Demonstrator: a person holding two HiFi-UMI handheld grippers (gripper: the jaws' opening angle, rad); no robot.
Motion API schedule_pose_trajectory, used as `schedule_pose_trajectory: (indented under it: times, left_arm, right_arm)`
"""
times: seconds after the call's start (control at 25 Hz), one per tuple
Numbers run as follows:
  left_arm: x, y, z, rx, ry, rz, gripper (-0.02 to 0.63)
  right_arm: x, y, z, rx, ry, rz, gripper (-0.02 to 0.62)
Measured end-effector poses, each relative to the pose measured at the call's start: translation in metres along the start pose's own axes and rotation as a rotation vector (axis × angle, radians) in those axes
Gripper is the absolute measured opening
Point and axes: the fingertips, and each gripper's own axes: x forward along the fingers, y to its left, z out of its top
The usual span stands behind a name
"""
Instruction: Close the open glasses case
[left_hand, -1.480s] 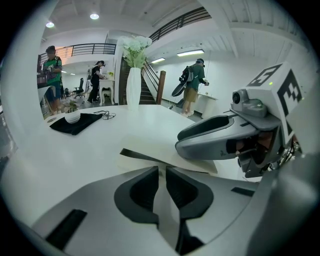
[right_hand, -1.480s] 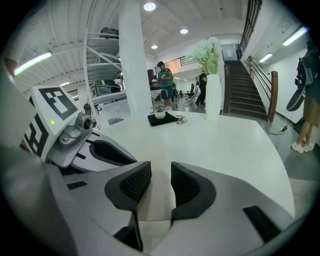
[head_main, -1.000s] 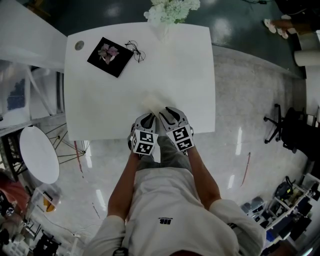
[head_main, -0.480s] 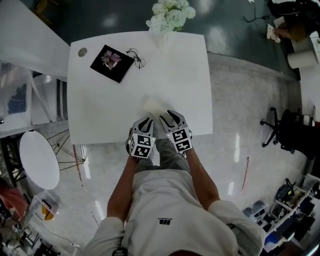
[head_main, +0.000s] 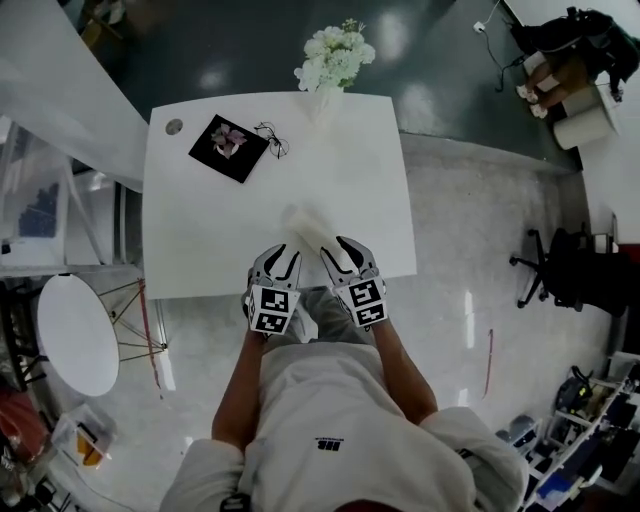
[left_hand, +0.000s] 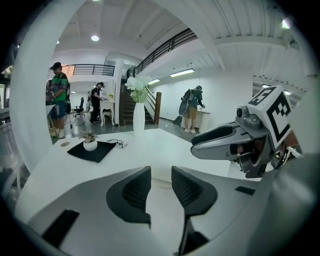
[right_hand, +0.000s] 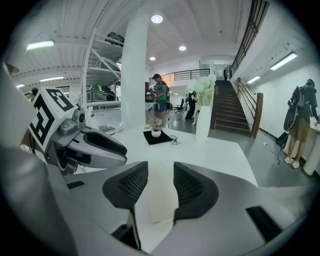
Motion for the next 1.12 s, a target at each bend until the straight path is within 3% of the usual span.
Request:
schedule_pose_trajectory:
  times: [0.28, 0.56, 1.12]
  left_arm:
    - [-0.050, -0.004, 0.048, 0.059, -0.119, 0.015, 0.133]
    - [-0.092, -0.009, 0.083, 0.116, -0.175, 0.011, 0.132]
    - [-0.097, 0.007, 0.114, 0.148, -0.221, 0.030, 0.130]
  right_arm:
    - [-0.047, 0.021, 0.050, -0.014, -0.098, -0.017, 0.163]
    - [-0.073, 0.029, 0.068, -0.001, -0.132, -0.036, 0.162]
    - [-0.080, 0.019, 0.097, -0.022, -0.175, -0.059, 0.160]
